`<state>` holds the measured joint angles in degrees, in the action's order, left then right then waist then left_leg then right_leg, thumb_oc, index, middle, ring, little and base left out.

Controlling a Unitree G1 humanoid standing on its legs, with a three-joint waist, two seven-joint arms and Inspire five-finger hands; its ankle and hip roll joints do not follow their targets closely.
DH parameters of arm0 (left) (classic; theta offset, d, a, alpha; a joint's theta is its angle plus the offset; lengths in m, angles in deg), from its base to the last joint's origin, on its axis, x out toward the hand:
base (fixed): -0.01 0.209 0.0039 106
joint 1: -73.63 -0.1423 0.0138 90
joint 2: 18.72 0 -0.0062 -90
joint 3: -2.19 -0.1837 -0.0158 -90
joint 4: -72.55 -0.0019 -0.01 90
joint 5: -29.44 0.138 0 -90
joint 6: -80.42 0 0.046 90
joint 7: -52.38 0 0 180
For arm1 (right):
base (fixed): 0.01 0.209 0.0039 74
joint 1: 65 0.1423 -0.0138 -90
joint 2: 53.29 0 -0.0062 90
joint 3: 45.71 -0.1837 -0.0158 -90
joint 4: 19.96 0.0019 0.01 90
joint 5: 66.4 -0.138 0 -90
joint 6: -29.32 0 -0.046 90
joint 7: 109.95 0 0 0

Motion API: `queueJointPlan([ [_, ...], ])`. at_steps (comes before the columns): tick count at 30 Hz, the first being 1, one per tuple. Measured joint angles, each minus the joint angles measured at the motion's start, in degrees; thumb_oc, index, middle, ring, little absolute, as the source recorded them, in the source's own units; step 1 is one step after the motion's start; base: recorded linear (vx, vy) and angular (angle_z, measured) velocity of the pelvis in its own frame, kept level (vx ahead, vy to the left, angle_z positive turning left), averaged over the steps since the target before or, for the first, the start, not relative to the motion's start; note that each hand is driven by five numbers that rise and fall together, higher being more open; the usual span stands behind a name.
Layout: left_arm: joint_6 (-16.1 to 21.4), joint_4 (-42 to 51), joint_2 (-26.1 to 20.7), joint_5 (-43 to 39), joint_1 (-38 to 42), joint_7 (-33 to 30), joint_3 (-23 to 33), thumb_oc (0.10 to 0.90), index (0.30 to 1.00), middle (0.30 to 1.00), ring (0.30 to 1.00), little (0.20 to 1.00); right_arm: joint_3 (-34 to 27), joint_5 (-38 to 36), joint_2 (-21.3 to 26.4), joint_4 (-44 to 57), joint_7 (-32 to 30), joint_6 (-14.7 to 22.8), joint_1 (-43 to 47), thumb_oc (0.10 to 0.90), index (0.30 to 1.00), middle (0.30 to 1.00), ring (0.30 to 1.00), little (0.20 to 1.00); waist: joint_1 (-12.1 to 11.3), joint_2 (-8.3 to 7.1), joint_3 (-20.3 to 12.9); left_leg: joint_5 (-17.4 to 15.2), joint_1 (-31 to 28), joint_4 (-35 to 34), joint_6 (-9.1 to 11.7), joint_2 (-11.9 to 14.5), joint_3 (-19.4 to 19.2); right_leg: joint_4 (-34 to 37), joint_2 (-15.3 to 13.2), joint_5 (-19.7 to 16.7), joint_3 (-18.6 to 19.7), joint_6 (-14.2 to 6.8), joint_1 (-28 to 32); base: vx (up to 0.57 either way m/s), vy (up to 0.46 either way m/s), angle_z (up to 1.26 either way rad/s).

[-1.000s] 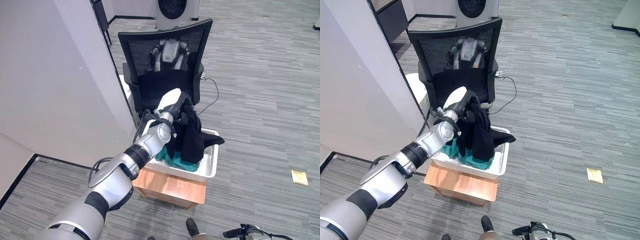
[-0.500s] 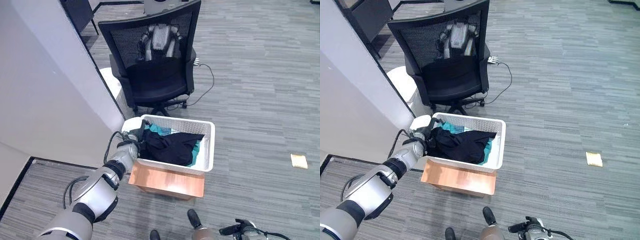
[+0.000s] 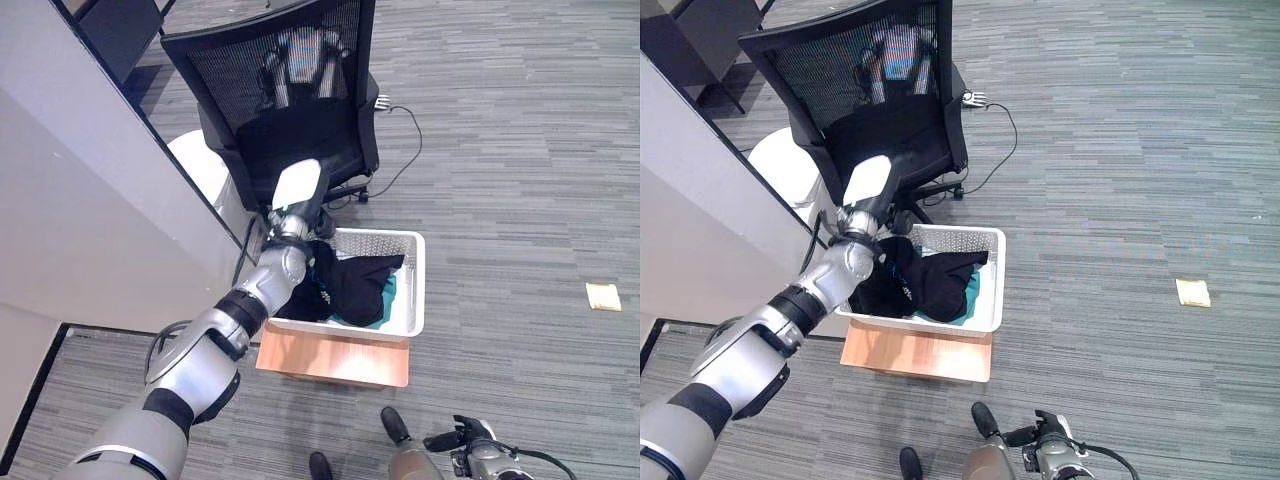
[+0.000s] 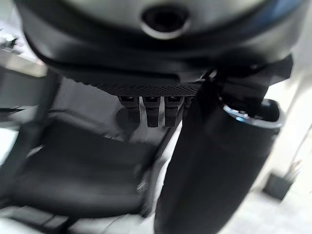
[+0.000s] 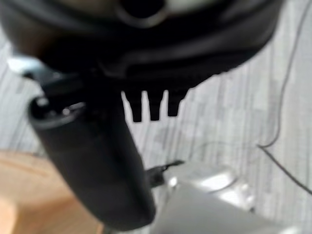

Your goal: Pick up bed clothes into laundry basket.

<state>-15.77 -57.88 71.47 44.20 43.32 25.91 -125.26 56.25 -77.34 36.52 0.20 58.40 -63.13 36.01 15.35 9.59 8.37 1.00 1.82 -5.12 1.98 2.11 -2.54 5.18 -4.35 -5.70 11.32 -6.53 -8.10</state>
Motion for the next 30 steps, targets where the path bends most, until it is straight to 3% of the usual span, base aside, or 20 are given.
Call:
queueJointPlan([
  [3,1.0,6.3,-1.5,0.0,1.5,-2.0,0.1,0.800,0.900,0.900,0.900,0.900,0.0,0.6,-0.4,0.5,0.0,0.1,0.0,0.800,0.900,0.900,0.900,0.900,-0.6,-1.47,0.7,0.4,-2.5,0.0,0.6,0.2,0.2,0.0,0.1,0.3,-0.6,-0.1,2.7,0.00,0.003,0.06],
  [6,1.3,12.6,-2.9,0.0,1.6,-2.3,1.6,0.800,0.900,0.900,0.900,0.900,-0.1,0.6,-0.3,0.7,-0.1,0.1,0.6,0.800,0.900,0.900,0.900,0.900,-0.6,-1.86,0.8,0.4,-2.5,0.0,0.6,0.4,1.8,0.0,0.1,0.2,-2.1,0.0,3.4,-0.01,0.016,0.28],
  [10,2.2,20.1,-6.1,0.2,0.3,-3.8,4.8,0.800,0.900,0.900,0.900,0.900,-0.1,0.6,-0.6,1.0,-0.1,0.2,0.8,0.800,0.900,0.900,0.900,0.900,-2.7,-2.21,1.0,0.3,-2.3,0.0,0.5,0.5,2.9,0.1,0.1,0.0,-3.3,0.2,3.8,-0.02,0.015,0.14],
  [12,3.7,30.7,-9.5,-0.4,-7.2,-6.0,15.0,0.800,0.900,0.900,0.900,0.900,-0.1,0.6,-0.8,1.4,0.0,0.2,0.7,0.800,0.900,0.900,0.900,0.900,-4.5,-2.69,1.1,0.4,-2.6,0.0,0.6,0.5,3.3,0.1,0.1,-0.2,-3.7,0.5,4.2,-0.02,0.011,0.09],
  [14,5.0,36.0,-12.3,-2.0,-12.1,-6.2,21.6,0.800,0.900,0.900,0.900,0.900,-0.2,0.7,-0.8,1.5,0.1,0.1,0.6,0.800,0.900,0.900,0.900,0.900,-5.5,-3.14,1.0,0.4,-2.7,0.0,0.6,0.6,3.8,0.1,0.2,-0.2,-4.2,0.5,4.6,-0.01,0.012,0.16],
  [16,7.5,41.4,-14.2,-3.1,-15.8,-5.6,23.7,0.800,0.900,0.900,0.900,0.900,-0.4,0.7,-0.7,1.5,0.2,0.0,0.4,0.800,0.900,0.900,0.900,0.900,-5.7,-3.49,1.0,0.5,-2.7,0.0,0.7,0.6,4.7,0.1,0.1,-0.2,-5.0,0.5,5.0,-0.01,0.011,0.21],
  [17,8.9,46.6,-14.4,-3.6,-17.5,-6.1,24.8,0.800,0.900,0.900,0.900,0.900,-0.9,0.7,-0.8,1.4,0.4,-0.2,0.0,0.800,0.900,0.900,0.900,0.900,-7.3,-4.33,0.9,0.6,-2.9,0.0,0.8,0.6,5.0,0.1,0.1,-0.1,-5.3,0.6,5.3,-0.02,0.008,0.18],
  [21,10.9,53.2,-17.8,-5.4,-18.0,-7.2,29.6,0.800,0.900,0.900,0.900,0.900,-0.7,0.9,-0.8,0.9,1.1,-0.6,0.1,0.800,0.900,0.900,0.900,0.900,-8.7,-5.31,0.4,0.8,-2.9,0.0,1.0,0.7,6.3,0.1,0.0,0.0,-6.5,0.4,5.9,-0.02,0.003,0.16],
  [26,13.6,59.7,-24.2,-5.7,-15.4,-13.8,44.2,0.800,0.900,0.900,0.900,0.900,-0.2,1.7,-0.8,0.5,2.6,-1.6,-1.1,0.800,0.900,0.900,0.900,0.900,-10.9,-5.58,0.1,1.0,-3.5,0.0,1.4,0.7,8.0,0.3,0.0,0.6,-8.4,0.4,7.5,-0.02,0.008,0.19],
  [27,15.4,60.9,-25.6,-5.7,-15.0,-16.1,47.8,0.800,0.900,0.900,0.900,0.900,-0.1,1.9,-0.8,0.5,2.8,-1.8,-2.0,0.800,0.900,0.900,0.900,0.900,-12.9,-5.55,-0.7,1.1,-3.4,0.0,1.5,0.8,8.7,0.2,0.0,0.8,-9.2,0.6,7.7,-0.01,0.008,0.29],
  [29,17.7,62.8,-25.7,-5.8,-16.3,-17.9,51.8,0.800,0.900,0.900,0.900,0.900,-0.1,2.2,-1.0,0.5,2.9,-2.0,-2.8,0.800,0.900,0.900,0.900,0.900,-14.4,-5.63,-1.6,1.1,-3.2,0.0,1.5,0.8,9.4,0.2,0.1,1.1,-9.6,0.6,8.0,-0.02,0.002,0.20],
  [30,20.1,65.0,-25.2,-7.0,-21.1,-18.3,55.2,0.800,0.900,0.900,0.900,0.900,0.0,3.1,-1.1,0.7,2.9,-2.0,-3.5,0.800,0.900,0.900,0.900,0.900,-15.2,-5.60,-3.0,1.0,-3.3,0.0,1.5,0.8,9.4,0.2,0.0,1.3,-9.5,0.5,8.0,-0.02,0.003,0.14],
])
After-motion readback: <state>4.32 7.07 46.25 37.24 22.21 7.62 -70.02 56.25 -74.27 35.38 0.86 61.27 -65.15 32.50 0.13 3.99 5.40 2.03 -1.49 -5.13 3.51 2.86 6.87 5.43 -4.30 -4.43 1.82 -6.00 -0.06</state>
